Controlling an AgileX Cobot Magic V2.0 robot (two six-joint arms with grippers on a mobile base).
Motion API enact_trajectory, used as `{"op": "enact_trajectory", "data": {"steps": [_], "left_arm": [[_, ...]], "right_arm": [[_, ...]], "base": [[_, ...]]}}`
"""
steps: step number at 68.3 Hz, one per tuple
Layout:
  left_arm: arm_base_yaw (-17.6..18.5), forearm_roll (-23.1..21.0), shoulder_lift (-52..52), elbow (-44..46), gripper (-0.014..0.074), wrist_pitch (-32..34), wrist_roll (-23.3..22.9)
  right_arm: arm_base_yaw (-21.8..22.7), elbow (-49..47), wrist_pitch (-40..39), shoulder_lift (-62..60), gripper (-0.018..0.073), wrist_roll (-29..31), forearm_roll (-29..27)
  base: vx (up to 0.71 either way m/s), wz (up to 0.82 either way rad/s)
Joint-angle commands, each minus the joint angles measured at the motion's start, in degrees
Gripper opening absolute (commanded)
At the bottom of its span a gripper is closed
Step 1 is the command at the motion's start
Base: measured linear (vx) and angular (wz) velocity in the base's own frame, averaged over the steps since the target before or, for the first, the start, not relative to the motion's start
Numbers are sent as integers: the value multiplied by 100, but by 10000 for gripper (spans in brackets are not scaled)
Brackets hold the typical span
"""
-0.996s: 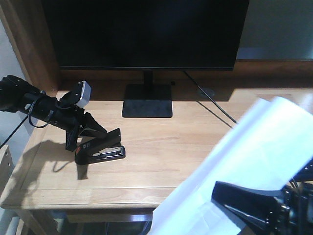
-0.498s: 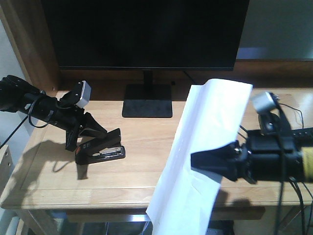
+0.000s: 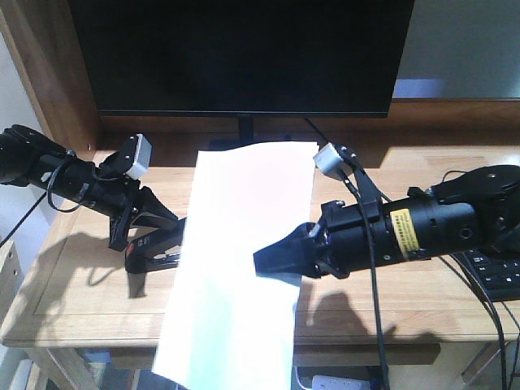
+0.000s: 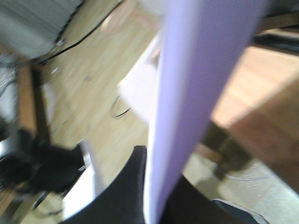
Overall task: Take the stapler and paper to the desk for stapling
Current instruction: 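Swing the right gripper with the paper over the desk center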
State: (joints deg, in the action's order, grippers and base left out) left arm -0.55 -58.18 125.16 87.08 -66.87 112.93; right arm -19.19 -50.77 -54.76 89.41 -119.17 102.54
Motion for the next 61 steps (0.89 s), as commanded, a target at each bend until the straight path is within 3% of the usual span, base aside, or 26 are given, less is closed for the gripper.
{"op": "enact_trajectory", "data": {"steps": [1, 14, 61], "left_arm": [[28, -314, -339, 138, -6, -215, -24], [28, -314, -339, 138, -6, -215, -24], [28, -314, -339, 138, -6, -215, -24]], "right_arm": [[5, -161, 502, 88, -1, -110, 9], [63, -161, 1148, 792, -1, -171, 9], [226, -343, 1857, 1566, -1, -226, 7]], "base": [[0, 0], [0, 0], [0, 0]]}}
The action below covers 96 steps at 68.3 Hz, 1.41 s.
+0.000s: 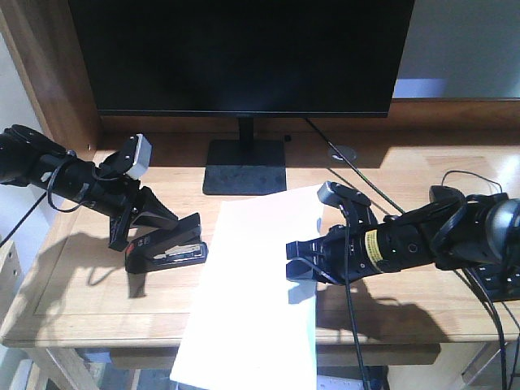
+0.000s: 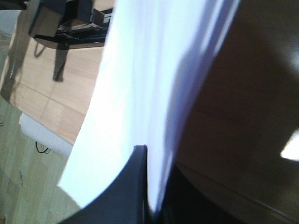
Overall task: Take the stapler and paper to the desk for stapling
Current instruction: 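Swing the right gripper with the paper over the desk center, then lower the paper flat onto the desk beside the stapler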
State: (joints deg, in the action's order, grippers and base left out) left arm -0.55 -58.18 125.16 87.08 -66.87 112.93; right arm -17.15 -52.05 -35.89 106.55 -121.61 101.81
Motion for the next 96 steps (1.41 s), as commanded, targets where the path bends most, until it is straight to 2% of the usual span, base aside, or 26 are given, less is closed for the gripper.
{"op": "enact_trajectory", "data": {"steps": [1, 25, 39, 71, 96], "left_arm": [[28, -314, -339, 138, -6, -215, -24], [28, -314, -339, 138, -6, -215, -24], [28, -314, -339, 138, -6, -215, -24], [28, -314, -339, 138, -6, -215, -24], [28, -314, -339, 138, -6, -215, -24]], "right_arm": [[22, -228, -36, -136, -1, 18, 74], [22, -590, -423, 120, -1, 52, 79], [22, -734, -1020, 46, -1, 201, 71], [22, -734, -1066, -149, -1, 258, 31], [22, -734, -474, -131, -1, 263, -139]], "base": [[0, 0], [0, 0], [0, 0], [0, 0], [0, 0]]}}
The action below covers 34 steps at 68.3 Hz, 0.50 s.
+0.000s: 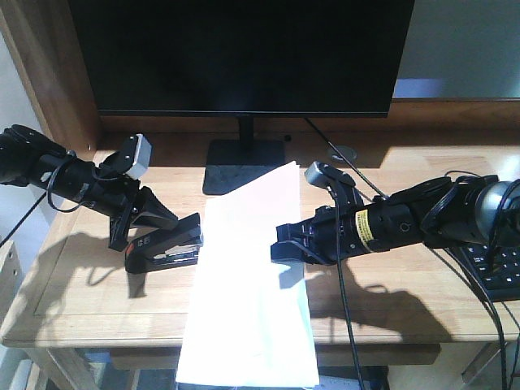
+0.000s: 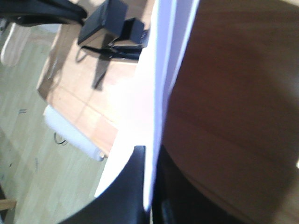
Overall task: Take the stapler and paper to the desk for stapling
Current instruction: 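Lower the paper flat onto the desk beside the stapler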
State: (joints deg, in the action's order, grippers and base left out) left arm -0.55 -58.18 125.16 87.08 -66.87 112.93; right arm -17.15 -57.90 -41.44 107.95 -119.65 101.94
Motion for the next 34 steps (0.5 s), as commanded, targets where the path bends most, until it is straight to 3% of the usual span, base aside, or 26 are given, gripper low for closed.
{"op": "enact_trajectory", "data": {"steps": [1, 17, 34], "left_arm": [[28, -314, -339, 138, -6, -215, -24], [28, -314, -339, 138, -6, -215, -24], [28, -314, -339, 138, -6, -215, -24]], "right_arm": [[22, -149, 118, -271, -1, 68, -153], [-5, -149, 292, -271, -1, 68, -226], [-404, -149, 747, -271, -1, 302, -347]], "base": [[0, 0], [0, 0], [0, 0]]}}
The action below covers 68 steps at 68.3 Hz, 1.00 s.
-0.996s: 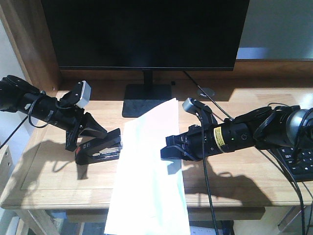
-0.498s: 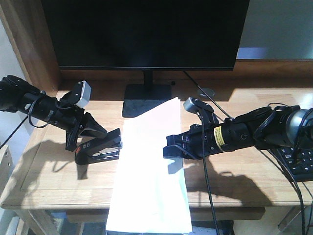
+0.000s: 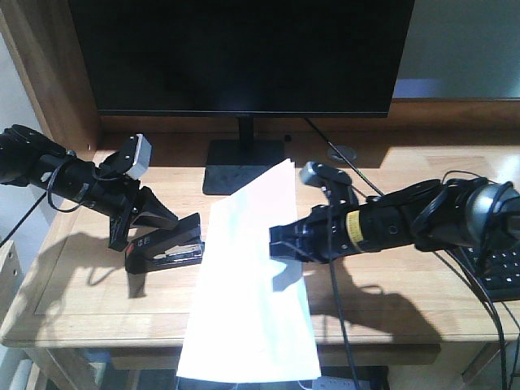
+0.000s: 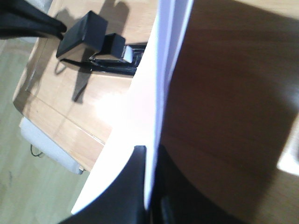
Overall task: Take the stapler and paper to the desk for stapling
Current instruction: 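Lower the paper flat onto the desk beside the stapler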
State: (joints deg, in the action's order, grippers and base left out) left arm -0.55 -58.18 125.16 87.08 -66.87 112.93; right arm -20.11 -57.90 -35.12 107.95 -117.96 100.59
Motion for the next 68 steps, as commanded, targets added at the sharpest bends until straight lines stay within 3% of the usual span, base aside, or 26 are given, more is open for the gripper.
{"op": "enact_trajectory", "data": {"steps": [1, 21, 39, 68], "left_arm": [[28, -314, -339, 138, -6, -215, -24], [28, -314, -339, 138, -6, -215, -24], [28, -314, -339, 138, -6, -215, -24], [28, -314, -339, 138, -6, -215, -24]], "right_arm": [[-115, -149, 132, -271, -1, 128, -223], [-146, -163, 195, -220, -1, 128, -373], [-146, -747, -200, 422, -1, 128, -669], [-146, -1283, -17, 1020, -1, 396, -1842]], "base": [[0, 0], [0, 0], [0, 0], [0, 0]]}}
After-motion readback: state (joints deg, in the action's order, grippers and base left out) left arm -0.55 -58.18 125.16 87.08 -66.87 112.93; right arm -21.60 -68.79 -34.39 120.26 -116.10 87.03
